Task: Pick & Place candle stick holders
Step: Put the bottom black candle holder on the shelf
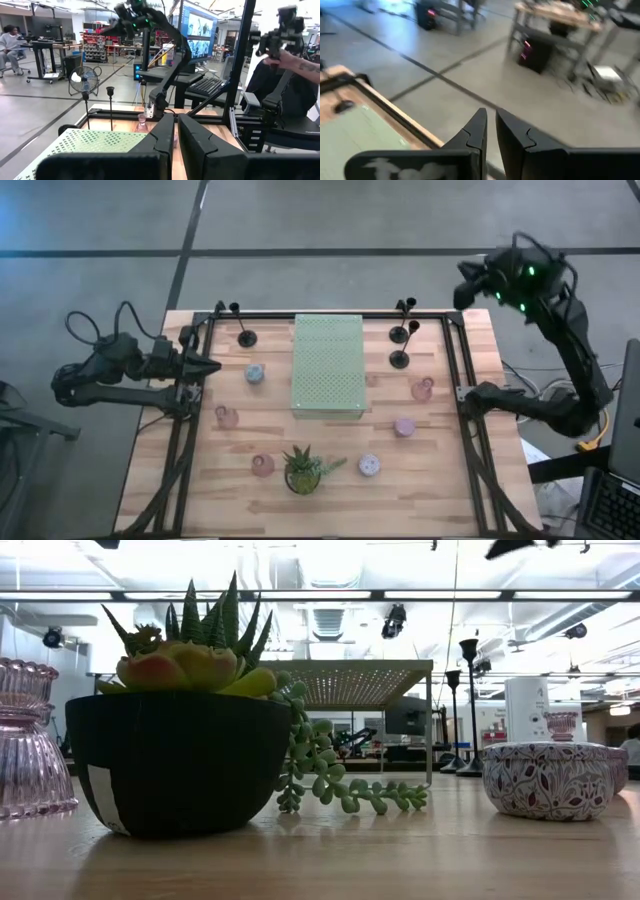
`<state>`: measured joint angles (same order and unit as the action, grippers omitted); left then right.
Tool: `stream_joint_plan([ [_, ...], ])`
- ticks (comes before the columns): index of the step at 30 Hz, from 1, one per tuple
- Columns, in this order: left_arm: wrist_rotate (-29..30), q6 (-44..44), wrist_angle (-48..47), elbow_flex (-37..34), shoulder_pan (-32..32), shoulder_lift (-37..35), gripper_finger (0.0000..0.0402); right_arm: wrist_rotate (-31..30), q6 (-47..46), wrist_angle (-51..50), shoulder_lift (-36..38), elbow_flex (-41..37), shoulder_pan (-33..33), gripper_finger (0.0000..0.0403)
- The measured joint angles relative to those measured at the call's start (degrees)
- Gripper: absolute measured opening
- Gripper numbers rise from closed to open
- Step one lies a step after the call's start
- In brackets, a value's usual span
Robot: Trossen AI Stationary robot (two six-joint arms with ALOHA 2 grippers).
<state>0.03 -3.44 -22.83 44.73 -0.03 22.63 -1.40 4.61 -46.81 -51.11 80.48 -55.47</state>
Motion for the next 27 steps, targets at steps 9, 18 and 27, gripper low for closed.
stream_joint_plan([
  [9,0.00,0.00,-0.11,0.00,0.00,0.00,0.0030,-1.76,-7.49,1.26,17.05,-22.27,0.74,0.0034],
  [18,0.00,0.00,0.02,0.02,0.00,0.00,0.0030,-1.56,-4.65,9.24,28.68,-41.68,0.73,0.0034],
  [27,0.00,0.02,0.11,0.02,0.02,0.00,0.0030,-1.55,-5.99,24.65,24.96,-52.43,0.73,0.0034],
])
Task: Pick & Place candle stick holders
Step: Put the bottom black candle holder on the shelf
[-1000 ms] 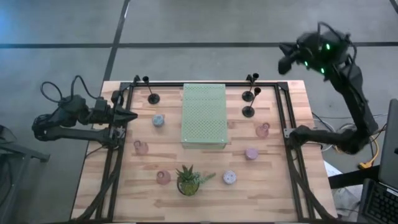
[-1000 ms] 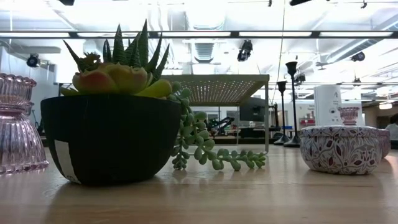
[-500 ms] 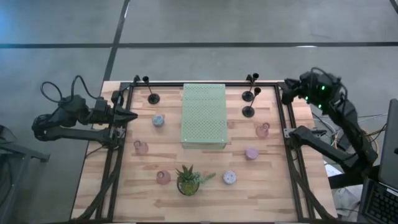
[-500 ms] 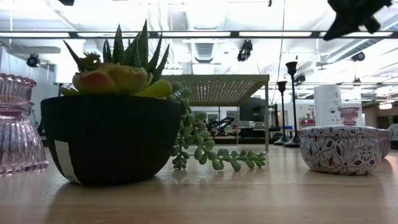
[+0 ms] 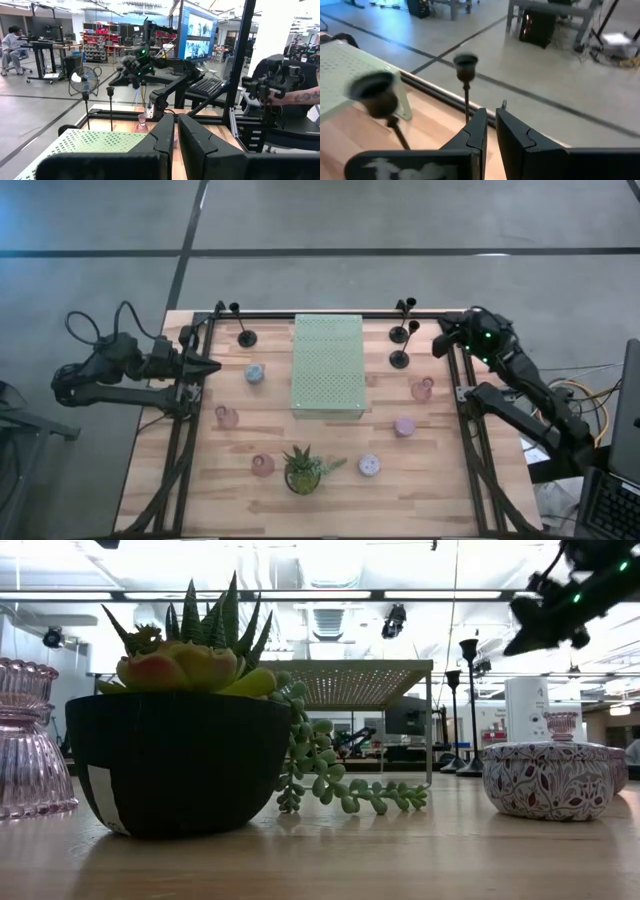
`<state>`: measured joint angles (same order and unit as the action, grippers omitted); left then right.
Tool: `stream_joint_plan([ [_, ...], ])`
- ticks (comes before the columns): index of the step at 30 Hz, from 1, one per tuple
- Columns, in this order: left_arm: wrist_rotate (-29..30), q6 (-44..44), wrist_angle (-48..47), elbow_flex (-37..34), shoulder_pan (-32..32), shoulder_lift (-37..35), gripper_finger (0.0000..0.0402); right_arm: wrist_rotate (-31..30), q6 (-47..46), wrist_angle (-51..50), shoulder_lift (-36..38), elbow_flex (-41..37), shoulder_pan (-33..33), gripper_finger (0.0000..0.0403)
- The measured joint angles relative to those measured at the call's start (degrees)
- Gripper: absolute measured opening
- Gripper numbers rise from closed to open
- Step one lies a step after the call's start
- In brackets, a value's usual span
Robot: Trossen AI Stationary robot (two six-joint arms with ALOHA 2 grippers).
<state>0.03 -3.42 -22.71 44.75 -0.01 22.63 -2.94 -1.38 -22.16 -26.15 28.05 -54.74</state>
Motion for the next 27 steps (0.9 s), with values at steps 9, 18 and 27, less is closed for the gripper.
stream_joint_plan([
  [9,0.00,-0.02,-0.05,-0.02,0.00,0.00,0.0030,-4.47,-1.62,6.04,-5.77,-4.50,0.03,0.0034],
  [18,0.00,0.00,-0.10,-0.02,-0.02,0.00,0.0030,-4.80,-5.65,6.12,-6.67,-3.51,0.37,0.0037],
  [27,0.00,0.00,-0.18,-0.02,-0.02,0.00,0.0030,-0.76,-3.48,-0.93,-6.89,-1.54,0.59,0.0080],
])
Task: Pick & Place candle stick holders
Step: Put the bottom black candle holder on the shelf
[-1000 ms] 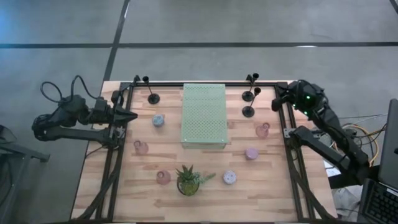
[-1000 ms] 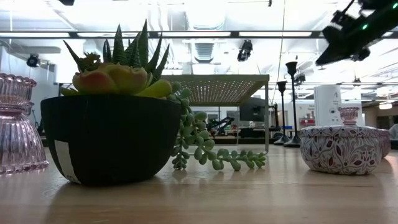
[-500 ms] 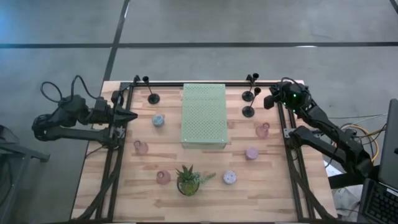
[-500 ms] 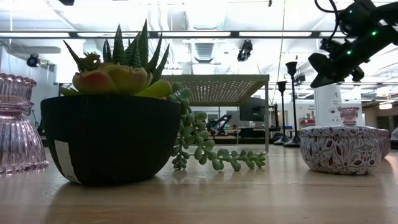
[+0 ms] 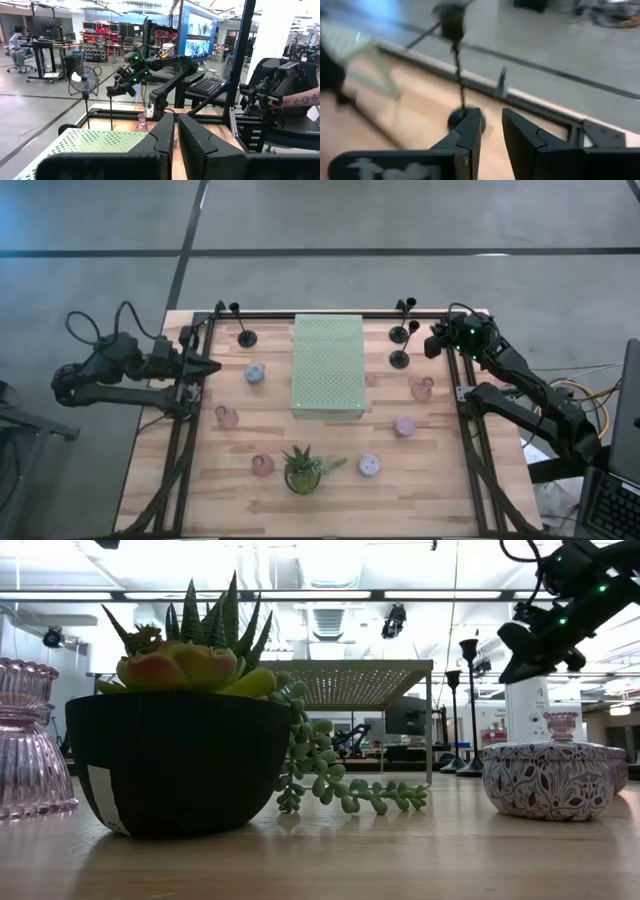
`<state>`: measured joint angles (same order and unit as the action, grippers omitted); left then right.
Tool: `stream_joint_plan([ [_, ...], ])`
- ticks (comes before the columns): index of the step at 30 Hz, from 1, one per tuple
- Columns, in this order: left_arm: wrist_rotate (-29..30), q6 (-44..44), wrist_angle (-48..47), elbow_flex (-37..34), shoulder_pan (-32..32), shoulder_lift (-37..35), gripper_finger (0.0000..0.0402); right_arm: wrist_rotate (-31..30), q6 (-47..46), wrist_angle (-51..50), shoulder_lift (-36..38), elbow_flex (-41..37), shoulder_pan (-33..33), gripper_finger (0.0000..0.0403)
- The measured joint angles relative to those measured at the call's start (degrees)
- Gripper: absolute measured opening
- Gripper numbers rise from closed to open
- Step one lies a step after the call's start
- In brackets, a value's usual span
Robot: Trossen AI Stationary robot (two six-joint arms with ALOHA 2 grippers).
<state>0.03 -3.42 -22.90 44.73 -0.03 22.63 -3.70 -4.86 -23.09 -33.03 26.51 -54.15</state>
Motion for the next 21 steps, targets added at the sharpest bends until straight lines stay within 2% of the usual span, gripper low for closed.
stream_joint_plan([
  [4,0.00,-0.01,0.00,0.02,0.02,0.00,0.0030,7.28,1.81,-0.73,-0.04,0.06,0.04,0.0099],
  [17,0.00,0.00,0.17,0.00,0.02,0.02,0.0030,12.00,0.48,0.02,-4.94,0.04,1.50,0.0176],
  [21,0.00,0.00,0.17,0.02,0.00,0.00,0.0030,15.62,0.37,1.64,-6.80,-0.01,3.34,0.0187],
])
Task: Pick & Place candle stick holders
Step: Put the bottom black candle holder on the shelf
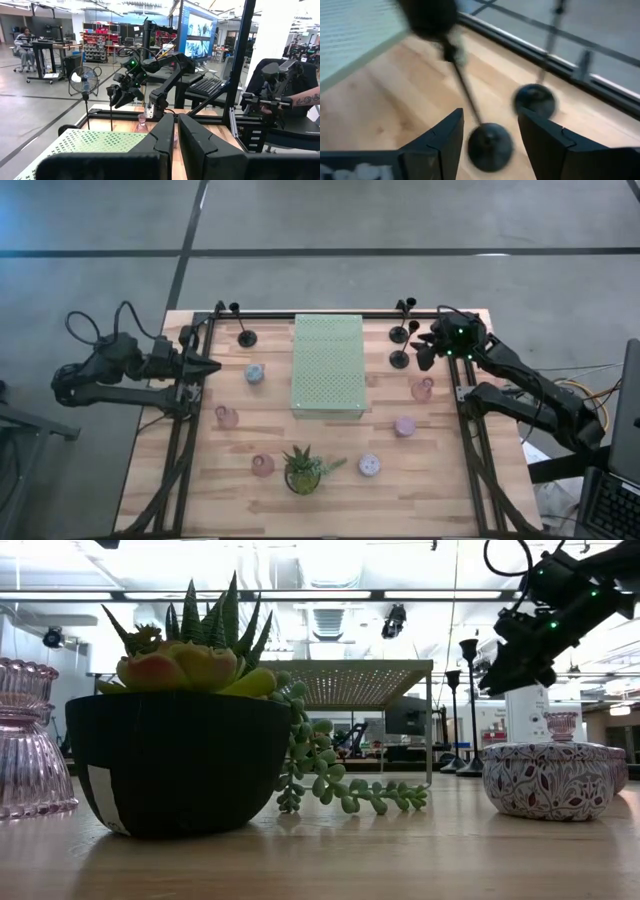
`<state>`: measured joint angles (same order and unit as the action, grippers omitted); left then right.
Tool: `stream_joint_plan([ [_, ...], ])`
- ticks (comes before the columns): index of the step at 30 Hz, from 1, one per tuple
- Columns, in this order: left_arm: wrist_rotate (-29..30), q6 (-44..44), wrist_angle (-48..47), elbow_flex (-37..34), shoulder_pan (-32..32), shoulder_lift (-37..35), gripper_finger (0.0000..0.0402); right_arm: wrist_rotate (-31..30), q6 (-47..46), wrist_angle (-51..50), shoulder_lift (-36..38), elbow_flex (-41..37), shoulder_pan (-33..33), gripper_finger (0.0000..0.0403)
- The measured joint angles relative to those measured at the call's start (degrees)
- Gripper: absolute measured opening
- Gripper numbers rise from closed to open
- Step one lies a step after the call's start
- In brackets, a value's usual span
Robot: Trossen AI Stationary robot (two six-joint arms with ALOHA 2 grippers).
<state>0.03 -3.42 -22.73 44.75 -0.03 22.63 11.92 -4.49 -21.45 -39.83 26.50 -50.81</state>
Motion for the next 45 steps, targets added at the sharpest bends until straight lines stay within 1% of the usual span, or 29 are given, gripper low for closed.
stream_joint_plan([
  [7,0.00,0.00,-0.03,-0.02,0.01,0.02,0.0030,-0.16,0.88,1.31,-1.71,0.65,1.18,0.0177],
  [12,-0.01,-0.01,-0.04,-0.01,0.01,0.00,0.0030,-5.08,1.70,0.60,-1.88,1.59,1.18,0.0166],
  [14,0.00,0.00,-0.06,-0.02,0.01,0.00,0.0030,-5.92,1.68,0.58,-1.93,2.08,1.16,0.0162],
  [22,0.00,-0.01,-0.08,-0.01,0.02,0.00,0.0030,-5.40,1.61,0.24,-2.39,4.11,1.18,0.0153],
  [26,0.00,-0.02,-0.08,-0.02,0.00,0.00,0.0030,-2.63,1.45,0.22,-2.40,4.20,1.21,0.0155],
  [33,0.00,-0.02,-0.08,-0.01,0.00,0.00,0.0030,-0.73,0.17,0.24,-3.42,4.17,2.54,0.0154],
  [38,0.00,-0.02,-0.10,-0.02,0.01,0.00,0.0030,-0.84,1.35,-0.25,-4.86,4.13,2.95,0.0151],
  [41,0.00,0.00,-0.10,-0.02,0.00,0.00,0.0030,-2.84,1.78,-1.23,-5.40,4.20,2.95,0.0154],
  [45,-0.02,-0.02,-0.10,-0.02,0.00,0.00,0.0030,-2.63,1.64,-0.96,-5.29,4.81,3.19,0.0157],
])
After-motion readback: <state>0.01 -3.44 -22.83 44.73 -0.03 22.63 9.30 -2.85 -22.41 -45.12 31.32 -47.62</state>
